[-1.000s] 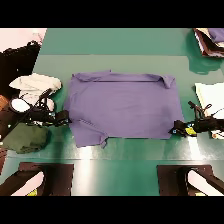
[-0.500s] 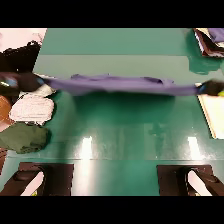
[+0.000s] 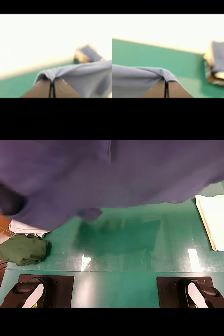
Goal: Fold the shirts.
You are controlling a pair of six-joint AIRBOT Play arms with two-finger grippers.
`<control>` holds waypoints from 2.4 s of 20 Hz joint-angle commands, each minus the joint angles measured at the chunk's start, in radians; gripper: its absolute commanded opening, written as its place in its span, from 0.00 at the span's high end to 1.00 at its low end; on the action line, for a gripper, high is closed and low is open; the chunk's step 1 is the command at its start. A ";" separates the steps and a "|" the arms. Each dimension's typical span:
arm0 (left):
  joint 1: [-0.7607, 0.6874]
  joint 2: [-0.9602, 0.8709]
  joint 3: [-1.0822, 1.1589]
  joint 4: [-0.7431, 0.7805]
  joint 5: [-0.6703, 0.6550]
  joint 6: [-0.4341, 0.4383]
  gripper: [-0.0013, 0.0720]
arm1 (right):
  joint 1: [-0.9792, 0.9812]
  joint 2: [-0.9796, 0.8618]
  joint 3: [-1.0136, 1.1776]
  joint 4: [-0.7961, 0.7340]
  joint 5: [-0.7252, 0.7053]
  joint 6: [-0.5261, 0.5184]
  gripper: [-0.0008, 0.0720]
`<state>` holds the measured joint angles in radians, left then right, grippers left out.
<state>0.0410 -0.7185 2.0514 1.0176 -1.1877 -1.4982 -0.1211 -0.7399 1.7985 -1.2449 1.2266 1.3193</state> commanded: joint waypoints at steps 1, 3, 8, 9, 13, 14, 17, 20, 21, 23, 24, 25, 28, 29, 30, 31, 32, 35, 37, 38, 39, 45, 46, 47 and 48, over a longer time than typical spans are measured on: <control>0.001 -0.003 0.142 0.003 0.027 -0.024 0.95 | 0.000 -0.017 0.177 -0.177 0.094 0.043 0.97; 0.001 -0.027 0.096 0.011 0.012 -0.024 0.95 | 0.001 -0.086 0.271 -0.196 0.175 0.045 0.97; 0.001 -0.186 -0.188 0.016 -0.116 -0.019 0.95 | 0.002 -0.299 0.195 -0.142 0.335 0.053 0.97; 0.001 -0.241 -0.235 0.015 -0.154 -0.013 0.95 | 0.002 -0.343 0.138 -0.123 0.354 0.053 0.97; 0.001 -0.501 -0.386 0.016 -0.226 0.033 0.95 | 0.020 -0.544 -0.100 -0.109 0.365 0.053 0.97; 0.001 -0.566 -0.407 0.016 -0.220 0.033 0.94 | 0.028 -0.596 -0.135 -0.109 0.357 0.053 0.97; 0.001 -0.764 -0.420 0.018 -0.166 0.040 0.94 | 0.054 -0.761 -0.190 -0.109 0.266 0.052 0.97; 0.001 -0.896 -0.420 0.016 0.037 0.080 0.94 | 0.065 -0.919 -0.102 -0.107 0.141 0.053 0.97; 0.001 -0.919 -0.420 0.007 0.117 0.085 0.95 | 0.068 -0.969 -0.046 -0.097 0.122 0.053 0.97; 0.001 -0.935 -0.420 -0.010 0.240 0.087 0.94 | 0.069 -1.043 0.063 -0.062 0.106 0.053 0.97; 0.001 -0.935 -0.419 -0.012 0.281 0.098 0.95 | 0.069 -1.069 0.111 -0.053 0.108 0.053 0.97; 0.001 -0.935 -0.413 -0.013 0.296 0.116 0.94 | 0.070 -1.087 0.153 -0.055 0.109 0.053 0.97; 0.003 -0.934 -0.397 -0.006 0.169 0.124 0.95 | 0.072 -1.093 0.206 -0.058 0.175 0.052 0.97; 0.003 -0.932 -0.398 0.001 0.090 0.123 0.95 | 0.071 -1.091 0.207 -0.063 0.228 0.052 0.97; 0.000 -0.932 -0.400 0.023 0.009 0.125 0.95 | 0.071 -1.081 0.188 -0.074 0.259 0.051 0.97; -0.006 -0.930 -0.412 0.049 -0.045 0.131 0.95 | 0.070 -1.063 0.145 -0.086 0.266 0.051 0.97; -0.019 -0.927 -0.434 0.080 -0.071 0.138 0.95 | 0.070 -1.041 0.091 -0.093 0.264 0.050 0.97; -0.067 -0.920 -0.537 0.147 -0.076 0.137 0.95 | 0.071 -0.968 -0.104 -0.092 0.204 0.048 0.97; -0.092 -0.920 -0.621 0.148 -0.041 0.137 0.95 | 0.072 -0.935 -0.201 -0.091 0.171 0.048 0.97; -0.097 -0.921 -0.658 0.150 -0.019 0.137 0.95 | 0.072 -0.921 -0.238 -0.090 0.152 0.048 0.97; -0.097 -0.921 -0.693 0.154 0.002 0.137 0.95 | 0.072 -0.908 -0.270 -0.090 0.137 0.048 0.97; -0.093 -0.919 -0.727 0.209 -0.052 0.057 0.19 | 0.071 -0.853 -0.344 -0.082 0.146 0.049 0.83; -0.087 -0.917 -0.726 0.213 -0.095 0.057 0.27 | 0.069 -0.843 -0.344 -0.082 0.145 0.049 0.56; -0.081 -0.907 -0.726 0.217 -0.128 0.056 0.32 | 0.068 -0.827 -0.344 -0.082 0.149 0.049 0.49; -0.072 -0.881 -0.729 0.220 -0.150 0.057 0.32 | 0.067 -0.807 -0.344 -0.083 0.159 0.049 0.49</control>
<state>-0.0452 -1.6264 1.3308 1.2228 -1.2560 -1.4227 -0.0517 -1.5818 1.4658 -1.3315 1.3693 1.3674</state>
